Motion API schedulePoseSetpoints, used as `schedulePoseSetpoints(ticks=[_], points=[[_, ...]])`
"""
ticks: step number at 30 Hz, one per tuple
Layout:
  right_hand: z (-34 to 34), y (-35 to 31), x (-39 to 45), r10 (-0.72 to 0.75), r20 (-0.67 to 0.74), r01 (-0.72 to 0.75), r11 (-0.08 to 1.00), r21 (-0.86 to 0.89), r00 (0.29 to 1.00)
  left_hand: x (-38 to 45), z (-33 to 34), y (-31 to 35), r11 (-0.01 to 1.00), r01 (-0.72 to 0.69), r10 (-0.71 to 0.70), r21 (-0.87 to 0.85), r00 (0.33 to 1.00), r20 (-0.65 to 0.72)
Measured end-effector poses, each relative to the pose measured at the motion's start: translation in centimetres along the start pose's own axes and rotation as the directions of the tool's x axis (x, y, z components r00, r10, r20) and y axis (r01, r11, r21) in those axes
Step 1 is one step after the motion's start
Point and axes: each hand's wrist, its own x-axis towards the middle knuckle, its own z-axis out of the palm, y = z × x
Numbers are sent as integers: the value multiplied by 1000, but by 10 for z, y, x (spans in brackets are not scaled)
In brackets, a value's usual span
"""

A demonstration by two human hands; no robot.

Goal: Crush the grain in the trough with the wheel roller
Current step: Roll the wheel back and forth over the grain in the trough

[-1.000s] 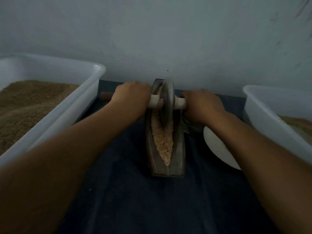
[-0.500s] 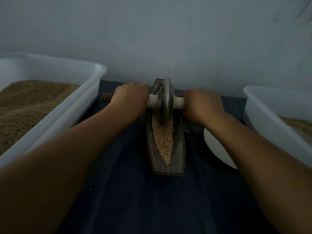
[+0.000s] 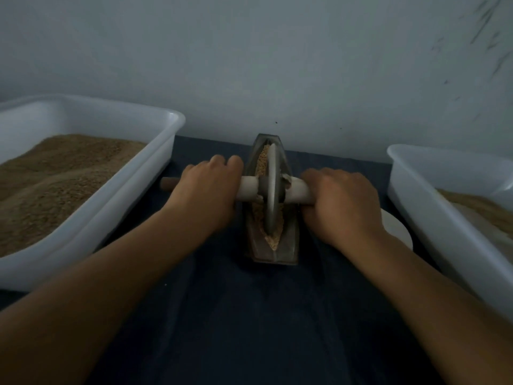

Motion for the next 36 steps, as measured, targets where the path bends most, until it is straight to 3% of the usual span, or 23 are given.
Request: schedulePoseSetpoints(ticks=[10,16,26,36], points=[[14,6,5,-16,77,19,999,-41,997,16,3,3,997,8,-12,78,999,46],[45,20,43,54,180,-36,994,-102,982,57,13,-1,994,44,-54,101,994,91],[65,33,108,173,458,-130,984,-123,872,98,20,-13,994,62,-75,90,984,159],[60,33,62,164,341,-165,986,-26,926,78,14,-2,991,29,-37,131,998,60]])
